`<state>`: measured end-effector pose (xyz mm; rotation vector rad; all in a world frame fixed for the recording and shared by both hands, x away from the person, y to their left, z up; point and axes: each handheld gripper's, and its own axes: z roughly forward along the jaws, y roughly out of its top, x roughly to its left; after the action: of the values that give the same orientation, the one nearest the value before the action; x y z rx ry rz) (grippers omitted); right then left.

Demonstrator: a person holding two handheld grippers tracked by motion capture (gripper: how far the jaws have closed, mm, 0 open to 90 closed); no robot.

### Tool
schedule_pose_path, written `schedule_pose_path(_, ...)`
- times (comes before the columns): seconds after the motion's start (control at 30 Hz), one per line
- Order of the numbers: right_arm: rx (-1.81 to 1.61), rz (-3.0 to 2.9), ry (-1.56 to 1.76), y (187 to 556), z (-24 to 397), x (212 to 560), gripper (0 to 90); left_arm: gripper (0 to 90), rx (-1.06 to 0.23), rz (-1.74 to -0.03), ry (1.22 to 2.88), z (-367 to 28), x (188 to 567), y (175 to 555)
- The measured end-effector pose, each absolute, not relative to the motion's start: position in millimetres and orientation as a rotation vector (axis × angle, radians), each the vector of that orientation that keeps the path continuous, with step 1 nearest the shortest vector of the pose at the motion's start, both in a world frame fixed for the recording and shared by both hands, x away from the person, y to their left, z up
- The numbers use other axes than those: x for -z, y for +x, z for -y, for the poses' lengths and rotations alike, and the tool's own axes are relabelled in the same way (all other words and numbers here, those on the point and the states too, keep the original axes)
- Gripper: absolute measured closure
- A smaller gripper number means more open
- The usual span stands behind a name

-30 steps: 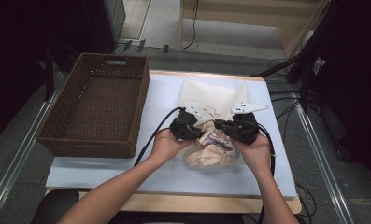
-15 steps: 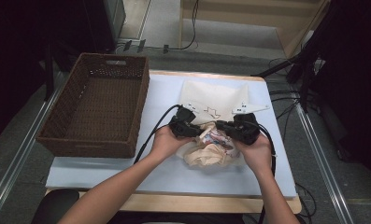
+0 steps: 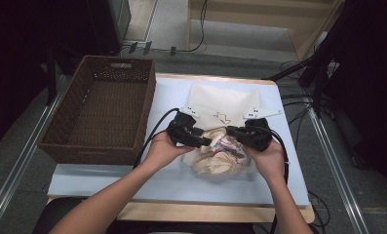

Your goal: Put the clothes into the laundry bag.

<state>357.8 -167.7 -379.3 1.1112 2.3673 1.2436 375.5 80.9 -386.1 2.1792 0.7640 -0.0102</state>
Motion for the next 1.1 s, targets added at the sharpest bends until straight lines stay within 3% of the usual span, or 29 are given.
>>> schedule_pose_path(0.2,-1.246,-2.365,1.114,358.0,168.4,379.6,88.5,43.8,-0.018,-0.729,2.197,-86.3,375.9,363.0)
schedule_pose_path(0.63,-1.24,-2.37,1.105,357.9,168.7,380.2,88.5,43.5,0.067,-0.691,2.206,-91.1,387.0,334.5)
schedule_pose_path(1.1,-1.245,-2.372,1.109,358.5,168.6,380.8,88.5,44.3,0.037,-0.682,2.213,-70.3,398.0,343.8)
